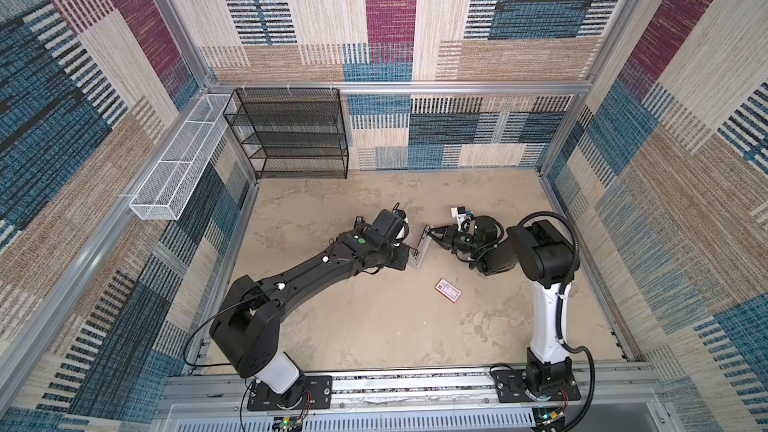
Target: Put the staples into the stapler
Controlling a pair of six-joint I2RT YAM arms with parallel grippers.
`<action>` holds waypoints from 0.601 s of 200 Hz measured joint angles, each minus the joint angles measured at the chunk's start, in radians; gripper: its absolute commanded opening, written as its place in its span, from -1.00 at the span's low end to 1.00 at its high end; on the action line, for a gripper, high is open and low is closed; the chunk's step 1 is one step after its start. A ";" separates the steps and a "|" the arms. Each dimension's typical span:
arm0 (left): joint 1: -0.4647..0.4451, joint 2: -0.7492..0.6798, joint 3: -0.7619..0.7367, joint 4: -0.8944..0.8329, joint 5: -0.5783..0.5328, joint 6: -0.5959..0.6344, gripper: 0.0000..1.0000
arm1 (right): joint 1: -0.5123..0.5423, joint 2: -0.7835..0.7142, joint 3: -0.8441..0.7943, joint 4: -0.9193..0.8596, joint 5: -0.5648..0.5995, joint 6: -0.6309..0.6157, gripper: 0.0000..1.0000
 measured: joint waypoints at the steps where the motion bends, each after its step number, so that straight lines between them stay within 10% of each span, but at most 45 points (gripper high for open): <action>1: 0.000 -0.002 -0.004 0.002 0.000 -0.004 -1.00 | 0.000 0.000 0.000 0.000 0.000 0.001 -1.00; 120: -0.039 -0.122 -0.318 0.152 -0.004 -0.058 -1.00 | -0.007 0.014 0.006 0.014 -0.002 0.010 -1.00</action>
